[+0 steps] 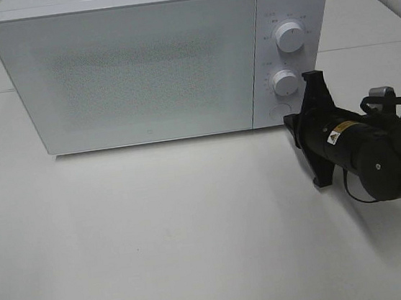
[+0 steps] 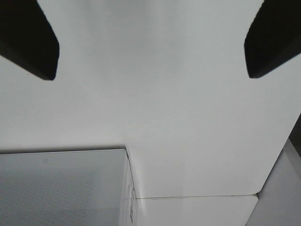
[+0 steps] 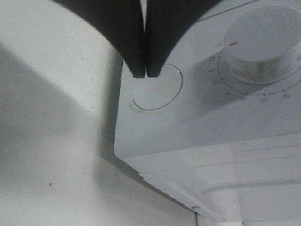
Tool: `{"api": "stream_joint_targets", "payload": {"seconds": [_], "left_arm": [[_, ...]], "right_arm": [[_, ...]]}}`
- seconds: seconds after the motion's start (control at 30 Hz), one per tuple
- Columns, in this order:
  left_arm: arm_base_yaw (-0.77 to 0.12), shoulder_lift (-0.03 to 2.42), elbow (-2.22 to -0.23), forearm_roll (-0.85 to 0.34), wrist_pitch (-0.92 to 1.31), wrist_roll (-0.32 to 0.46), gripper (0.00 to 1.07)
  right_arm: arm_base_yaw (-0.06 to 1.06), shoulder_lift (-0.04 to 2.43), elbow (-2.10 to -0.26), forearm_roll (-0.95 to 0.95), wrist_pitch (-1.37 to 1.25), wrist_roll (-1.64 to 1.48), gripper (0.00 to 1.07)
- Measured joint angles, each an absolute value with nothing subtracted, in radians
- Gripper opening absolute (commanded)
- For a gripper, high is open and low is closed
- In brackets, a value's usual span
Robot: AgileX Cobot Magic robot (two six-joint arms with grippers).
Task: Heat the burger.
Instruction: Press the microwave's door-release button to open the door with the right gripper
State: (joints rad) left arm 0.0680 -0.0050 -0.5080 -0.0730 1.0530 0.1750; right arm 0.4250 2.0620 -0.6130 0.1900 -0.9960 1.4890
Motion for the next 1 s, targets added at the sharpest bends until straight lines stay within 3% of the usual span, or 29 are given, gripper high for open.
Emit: {"api": "stream_joint_targets", "payload": {"seconds": [1.0], "left_arm": [[0.068, -0.005, -0.508, -0.073, 1.053, 0.175, 1.03]], "right_arm": [[0.427, 2.142, -0.746, 0.218, -0.961, 1.461, 0.00]]}}
